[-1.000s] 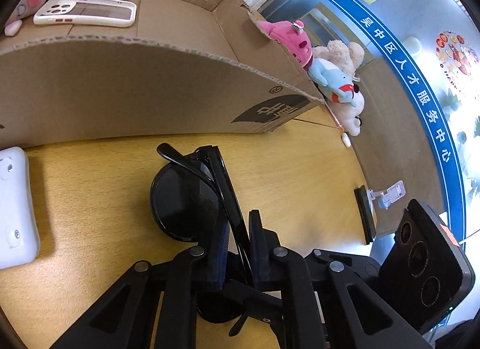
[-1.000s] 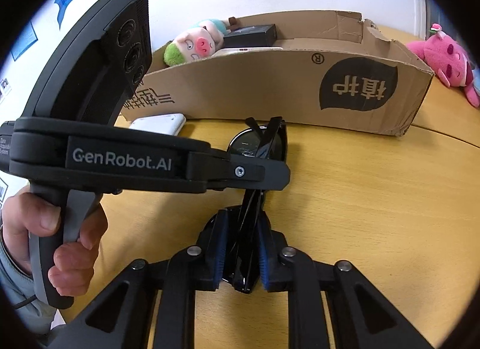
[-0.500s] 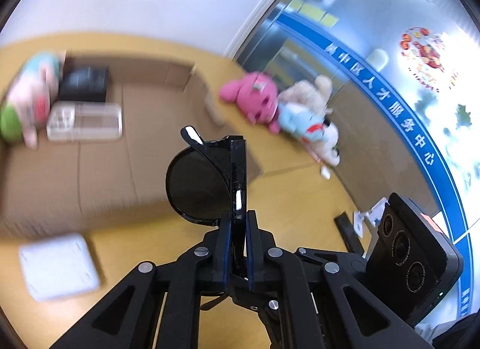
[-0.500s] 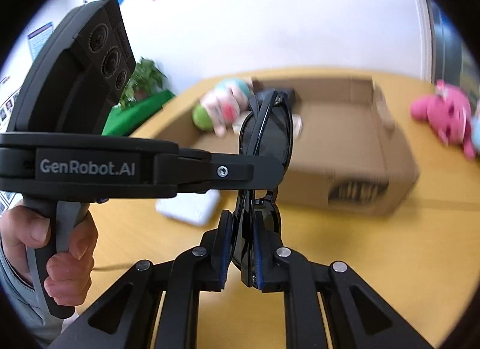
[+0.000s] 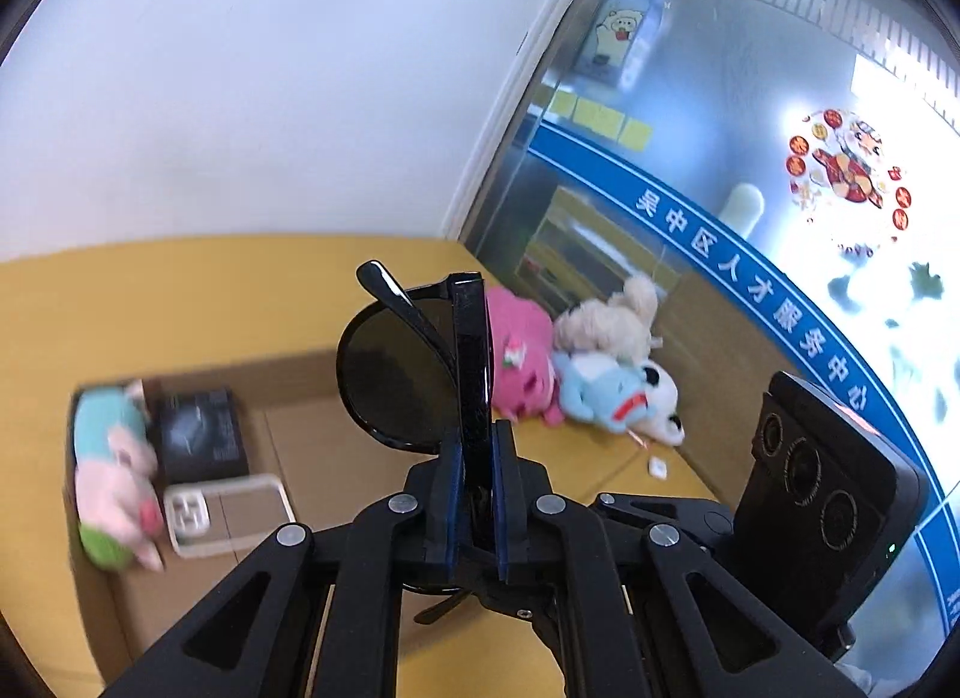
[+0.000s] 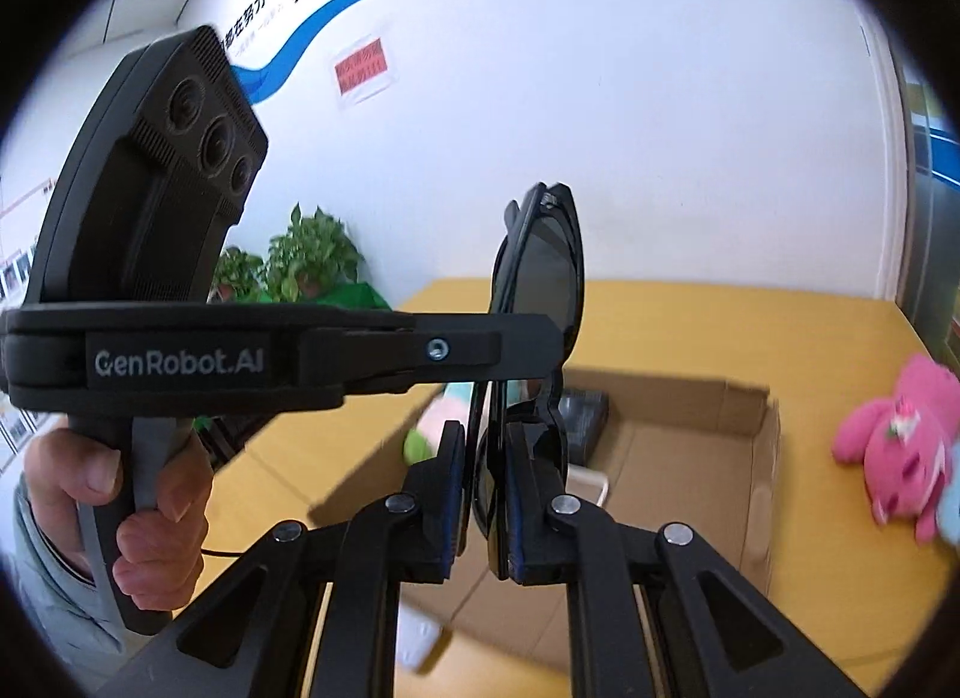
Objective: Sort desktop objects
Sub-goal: 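Lift the sunglasses with the right gripper and lower them into the box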
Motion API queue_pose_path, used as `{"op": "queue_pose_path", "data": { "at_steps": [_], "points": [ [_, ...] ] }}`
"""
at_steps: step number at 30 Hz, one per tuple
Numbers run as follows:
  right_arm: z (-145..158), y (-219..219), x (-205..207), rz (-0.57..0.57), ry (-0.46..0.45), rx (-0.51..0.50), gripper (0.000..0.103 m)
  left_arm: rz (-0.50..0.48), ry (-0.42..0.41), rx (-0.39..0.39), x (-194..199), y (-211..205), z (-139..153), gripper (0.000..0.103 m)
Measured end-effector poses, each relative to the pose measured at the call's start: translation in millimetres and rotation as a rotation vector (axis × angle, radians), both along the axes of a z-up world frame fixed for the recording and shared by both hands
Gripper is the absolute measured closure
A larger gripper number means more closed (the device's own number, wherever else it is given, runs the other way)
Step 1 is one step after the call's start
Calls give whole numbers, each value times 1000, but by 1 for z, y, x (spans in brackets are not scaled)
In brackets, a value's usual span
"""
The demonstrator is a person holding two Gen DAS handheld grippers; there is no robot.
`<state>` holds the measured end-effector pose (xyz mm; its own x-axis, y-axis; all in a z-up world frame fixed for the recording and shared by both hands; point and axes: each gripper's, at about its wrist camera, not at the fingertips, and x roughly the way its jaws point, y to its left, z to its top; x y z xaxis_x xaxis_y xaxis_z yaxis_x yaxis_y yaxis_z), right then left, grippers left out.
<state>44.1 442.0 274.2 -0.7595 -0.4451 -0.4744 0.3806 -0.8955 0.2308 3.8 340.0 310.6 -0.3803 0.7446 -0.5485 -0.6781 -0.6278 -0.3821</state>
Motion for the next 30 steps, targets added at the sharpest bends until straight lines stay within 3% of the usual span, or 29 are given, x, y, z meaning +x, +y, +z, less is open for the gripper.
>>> {"op": "queue_pose_path", "data": {
  "at_steps": [4, 7, 12, 21, 26, 30],
  "points": [
    [15, 11, -45, 3, -17, -9, 91, 8, -20, -20, -44, 17, 15, 98],
    [10, 20, -86, 11, -68, -41, 91, 23, -52, -56, -82, 30, 7, 98],
    [-40, 36, -158, 22, -216, -107, 91, 43, -196, -87, -150, 46, -56, 98],
    [-187, 56, -246, 2, -530, -164, 91, 81, -480, -163, -226, 67, -208, 98],
    [-232, 62, -262, -21, -625, -176, 91, 81, -559, -201, -241, 76, -251, 98],
    [-250, 65, -264, -39, -673, -165, 91, 85, -608, -225, -246, 81, -270, 98]
  ]
}}
